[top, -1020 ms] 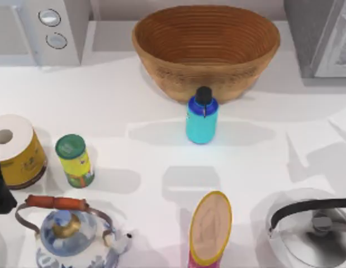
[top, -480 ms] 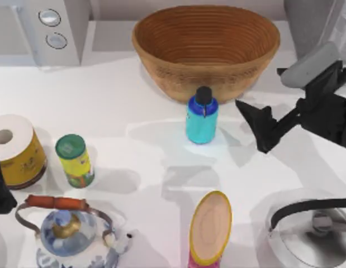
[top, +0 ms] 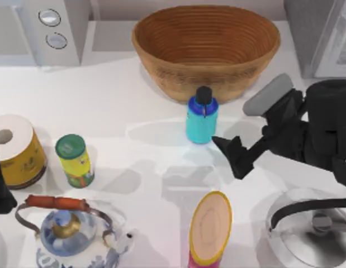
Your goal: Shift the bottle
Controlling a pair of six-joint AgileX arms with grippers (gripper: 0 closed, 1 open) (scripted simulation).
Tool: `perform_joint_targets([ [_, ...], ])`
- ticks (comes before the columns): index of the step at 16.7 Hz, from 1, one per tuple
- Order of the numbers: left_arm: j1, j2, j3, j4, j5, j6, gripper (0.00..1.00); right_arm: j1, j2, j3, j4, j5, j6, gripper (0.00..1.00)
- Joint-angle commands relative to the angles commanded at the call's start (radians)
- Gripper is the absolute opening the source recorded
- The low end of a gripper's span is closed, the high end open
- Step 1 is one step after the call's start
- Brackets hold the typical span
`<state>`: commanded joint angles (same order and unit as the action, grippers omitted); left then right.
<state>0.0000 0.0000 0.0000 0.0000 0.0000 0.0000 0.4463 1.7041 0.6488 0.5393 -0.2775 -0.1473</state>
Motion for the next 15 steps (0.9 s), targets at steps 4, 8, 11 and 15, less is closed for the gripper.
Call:
perform_joint_targets([
  [4,0.0,0.0,0.0,0.0,0.0,0.0,1.0,-0.005,-0.001,-0.003,0.0,-0.001,0.0,1.0],
  [8,0.0,0.0,0.0,0.0,0.0,0.0,1.0,-0.018,0.106,0.106,0.004,-0.005,-0.003,1.0],
  [11,0.0,0.0,0.0,0.0,0.0,0.0,1.0,-0.009,0.248,0.225,0.028,0.005,0.003,1.0],
  [15,0.0,0.0,0.0,0.0,0.0,0.0,1.0,0.042,0.382,0.322,0.069,0.047,0.025,1.0],
])
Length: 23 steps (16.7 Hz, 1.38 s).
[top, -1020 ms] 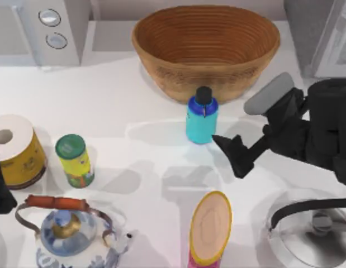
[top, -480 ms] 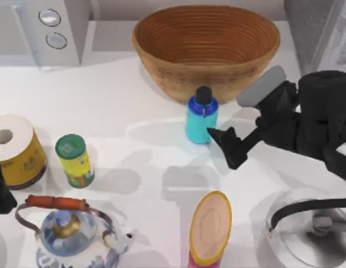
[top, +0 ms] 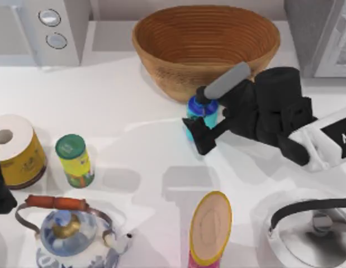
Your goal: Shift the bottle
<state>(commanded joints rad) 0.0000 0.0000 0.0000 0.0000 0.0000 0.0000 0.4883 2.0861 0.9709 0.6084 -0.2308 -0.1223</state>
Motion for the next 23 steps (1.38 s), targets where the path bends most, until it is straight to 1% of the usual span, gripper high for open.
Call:
perform_joint_targets([
  [2,0.0,0.0,0.0,0.0,0.0,0.0,1.0,0.025,0.019,0.001,0.018,0.018,0.01,1.0],
  [6,0.0,0.0,0.0,0.0,0.0,0.0,1.0,0.029,0.02,-0.001,0.021,0.022,0.012,1.0],
  [19,0.0,0.0,0.0,0.0,0.0,0.0,1.0,0.029,0.02,-0.001,0.021,0.022,0.012,0.02],
  [20,0.0,0.0,0.0,0.0,0.0,0.0,1.0,0.029,0.02,-0.001,0.021,0.022,0.012,0.0],
  [23,0.0,0.0,0.0,0.0,0.0,0.0,1.0,0.029,0.02,-0.001,0.021,0.022,0.012,0.0],
])
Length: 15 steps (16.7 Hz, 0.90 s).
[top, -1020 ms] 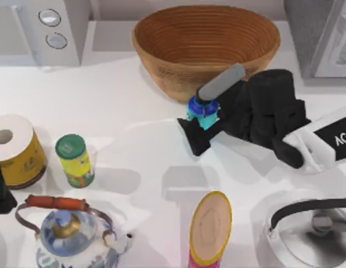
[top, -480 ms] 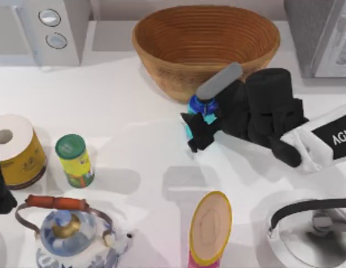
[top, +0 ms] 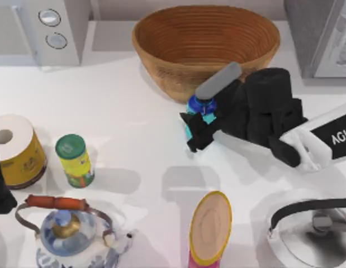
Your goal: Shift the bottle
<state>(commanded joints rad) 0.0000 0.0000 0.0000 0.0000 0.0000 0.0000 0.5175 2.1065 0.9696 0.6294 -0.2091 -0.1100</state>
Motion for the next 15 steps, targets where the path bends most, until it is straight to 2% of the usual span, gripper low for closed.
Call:
perform_joint_targets([
  [8,0.0,0.0,0.0,0.0,0.0,0.0,1.0,-0.043,-0.051,-0.032,0.002,0.034,0.003,0.0],
  [11,0.0,0.0,0.0,0.0,0.0,0.0,1.0,-0.166,-0.169,-0.136,-0.029,0.091,0.024,0.0],
  [15,0.0,0.0,0.0,0.0,0.0,0.0,1.0,-0.403,-0.422,-0.331,-0.085,0.174,0.058,0.0],
])
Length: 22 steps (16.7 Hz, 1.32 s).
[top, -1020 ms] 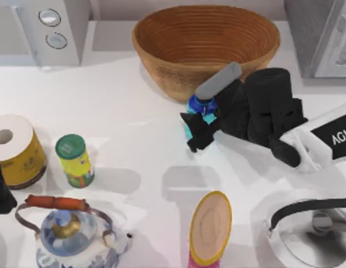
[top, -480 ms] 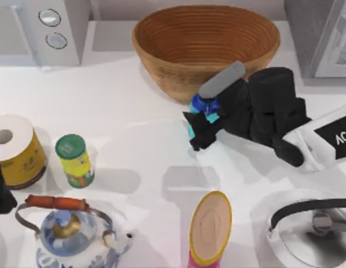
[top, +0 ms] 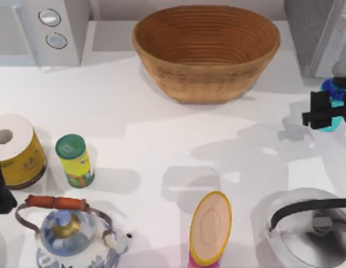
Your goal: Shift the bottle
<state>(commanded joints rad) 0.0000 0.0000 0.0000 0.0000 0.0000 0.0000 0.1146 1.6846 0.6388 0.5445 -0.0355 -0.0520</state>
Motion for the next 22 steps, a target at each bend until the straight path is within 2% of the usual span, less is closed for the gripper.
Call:
perform_joint_targets([
  [5,0.0,0.0,0.0,0.0,0.0,0.0,1.0,-0.164,-0.21,-0.164,-0.034,0.042,0.021,0.0],
  [11,0.0,0.0,0.0,0.0,0.0,0.0,1.0,-0.174,-0.215,-0.171,-0.03,0.042,0.023,0.0],
  [22,0.0,0.0,0.0,0.0,0.0,0.0,1.0,-0.173,0.139,-0.084,0.238,0.054,0.027,0.0],
])
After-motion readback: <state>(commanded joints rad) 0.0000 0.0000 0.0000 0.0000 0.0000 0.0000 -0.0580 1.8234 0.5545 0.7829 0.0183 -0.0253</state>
